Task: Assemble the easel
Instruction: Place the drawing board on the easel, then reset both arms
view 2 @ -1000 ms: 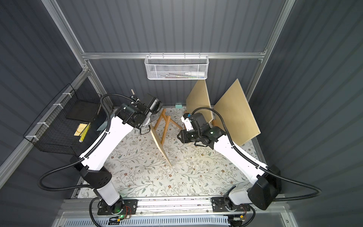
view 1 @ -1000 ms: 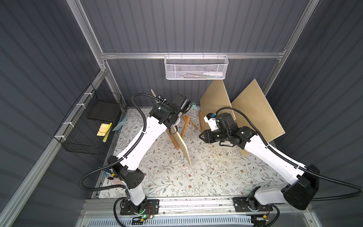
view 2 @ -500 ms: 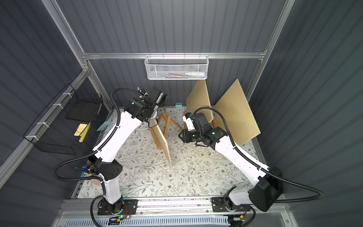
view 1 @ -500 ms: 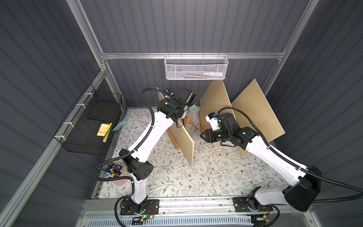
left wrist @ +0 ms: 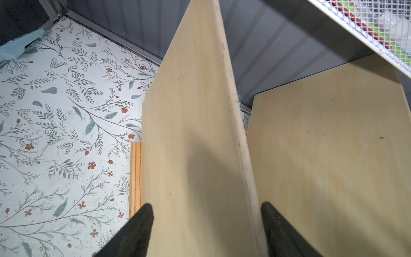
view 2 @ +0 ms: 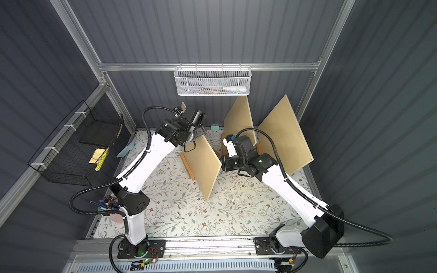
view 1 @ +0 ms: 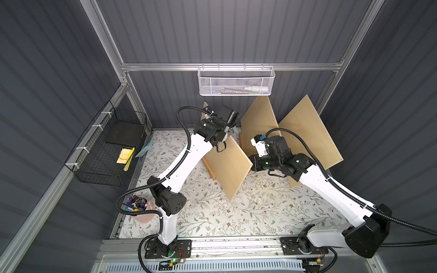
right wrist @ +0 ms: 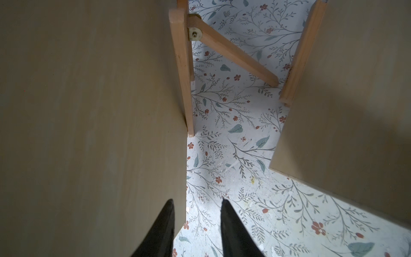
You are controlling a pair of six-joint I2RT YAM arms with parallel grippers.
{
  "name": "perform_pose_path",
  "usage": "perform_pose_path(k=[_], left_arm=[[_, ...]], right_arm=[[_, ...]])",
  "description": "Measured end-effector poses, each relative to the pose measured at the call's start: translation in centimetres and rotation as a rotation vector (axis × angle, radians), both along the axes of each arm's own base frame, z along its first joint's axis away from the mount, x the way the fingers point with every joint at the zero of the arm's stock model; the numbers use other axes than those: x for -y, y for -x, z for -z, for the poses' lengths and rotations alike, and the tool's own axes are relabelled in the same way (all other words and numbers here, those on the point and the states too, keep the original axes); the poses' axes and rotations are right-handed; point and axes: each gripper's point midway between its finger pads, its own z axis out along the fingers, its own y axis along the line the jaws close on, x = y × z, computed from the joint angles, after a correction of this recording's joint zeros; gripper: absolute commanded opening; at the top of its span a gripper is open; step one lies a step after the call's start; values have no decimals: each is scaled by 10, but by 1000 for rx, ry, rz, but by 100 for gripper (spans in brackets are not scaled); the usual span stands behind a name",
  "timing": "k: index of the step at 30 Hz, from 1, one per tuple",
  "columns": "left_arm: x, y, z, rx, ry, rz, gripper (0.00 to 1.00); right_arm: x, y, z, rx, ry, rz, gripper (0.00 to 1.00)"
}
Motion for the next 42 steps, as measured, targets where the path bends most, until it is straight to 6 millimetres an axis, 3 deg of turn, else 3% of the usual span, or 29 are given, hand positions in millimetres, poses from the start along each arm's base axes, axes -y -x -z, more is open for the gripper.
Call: perform_pose_path(k=[6, 12, 17, 20, 21, 23, 24, 27, 30, 32, 34, 36, 39, 42], left_arm=[[4, -4, -5, 24, 1, 23, 81], [5, -4, 1, 31, -26, 49, 89], [0, -5, -6, 73, -65, 66, 99], [-20, 6, -12, 119, -122, 57, 99], [-30, 12, -15, 136, -149, 52, 99], [-52, 25, -20, 174, -203, 34, 99], [-64, 32, -24, 194, -232, 22, 99], [-95, 49, -30, 251, -312, -19, 99], [-114, 60, -14, 257, -409, -34, 99], [-121, 60, 10, 222, -481, -42, 99], [-131, 58, 48, 147, -557, -56, 99], [-146, 56, 83, 73, -595, -72, 99], [-187, 57, 127, -15, -618, -143, 99], [-221, 60, 151, -53, -645, -197, 99]], right_arm=[[20, -4, -13, 56, 45, 57, 45], [60, -14, -29, 140, 151, 183, 52], [104, -13, -65, 238, 197, 320, 54], [131, -3, -85, 297, 217, 404, 59], [140, 2, -90, 315, 222, 432, 62], [155, 13, -91, 333, 232, 479, 84], [163, 20, -86, 331, 241, 502, 99], [178, 35, -54, 296, 292, 522, 99], [179, 39, -4, 222, 355, 493, 99], [174, 38, 30, 180, 394, 451, 99], [169, 38, 64, 162, 430, 390, 99], [166, 36, 82, 178, 445, 350, 99], [163, 26, 94, 228, 463, 329, 99], [163, 5, 97, 278, 476, 355, 99]])
